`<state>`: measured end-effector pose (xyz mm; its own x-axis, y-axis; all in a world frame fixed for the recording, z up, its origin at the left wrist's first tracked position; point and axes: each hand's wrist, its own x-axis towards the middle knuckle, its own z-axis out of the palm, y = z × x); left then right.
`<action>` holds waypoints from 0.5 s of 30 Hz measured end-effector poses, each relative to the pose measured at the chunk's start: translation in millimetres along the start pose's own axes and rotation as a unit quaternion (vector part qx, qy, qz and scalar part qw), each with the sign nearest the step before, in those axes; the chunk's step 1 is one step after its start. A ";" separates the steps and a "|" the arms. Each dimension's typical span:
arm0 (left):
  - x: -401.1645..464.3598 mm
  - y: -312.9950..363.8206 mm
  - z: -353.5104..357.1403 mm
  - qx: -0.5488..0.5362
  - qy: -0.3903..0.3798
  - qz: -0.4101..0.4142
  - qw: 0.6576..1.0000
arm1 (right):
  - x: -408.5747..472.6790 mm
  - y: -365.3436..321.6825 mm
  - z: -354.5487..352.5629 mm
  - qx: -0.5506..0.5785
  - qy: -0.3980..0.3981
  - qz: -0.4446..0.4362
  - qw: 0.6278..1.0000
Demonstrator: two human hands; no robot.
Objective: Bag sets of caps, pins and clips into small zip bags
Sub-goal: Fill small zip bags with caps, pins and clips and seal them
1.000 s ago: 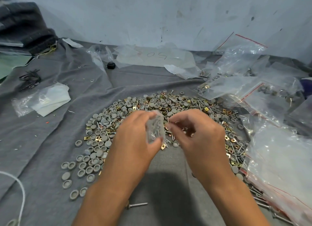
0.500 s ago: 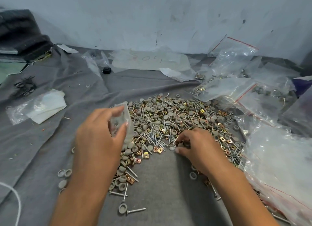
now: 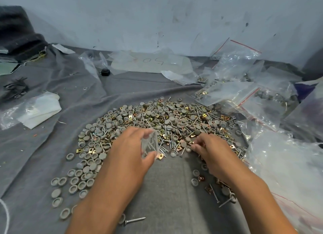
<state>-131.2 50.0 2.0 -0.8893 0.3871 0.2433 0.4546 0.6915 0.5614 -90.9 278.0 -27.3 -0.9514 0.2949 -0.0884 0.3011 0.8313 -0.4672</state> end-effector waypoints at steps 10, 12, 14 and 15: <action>2.1 -0.4 7.4 0.001 -0.019 0.020 1.000 | -3.5 -10.8 14.9 -0.101 0.045 -0.027 0.994; 2.0 -1.4 7.2 -0.001 -0.019 0.021 1.000 | -1.9 -8.2 15.1 -0.087 0.048 -0.024 0.995; 1.1 -2.2 7.0 -0.002 -0.018 0.019 1.000 | -3.1 -9.8 9.5 -0.011 0.052 -0.036 0.998; 1.0 -2.6 6.9 -0.003 -0.016 0.019 1.000 | -5.5 -13.9 6.1 0.051 0.064 -0.057 0.995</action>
<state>-132.9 52.8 -4.7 -0.8692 0.4330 0.2386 0.4878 0.6727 0.5563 -90.2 262.0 -25.7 -0.9609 0.2650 0.0808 0.1774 0.8125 -0.5553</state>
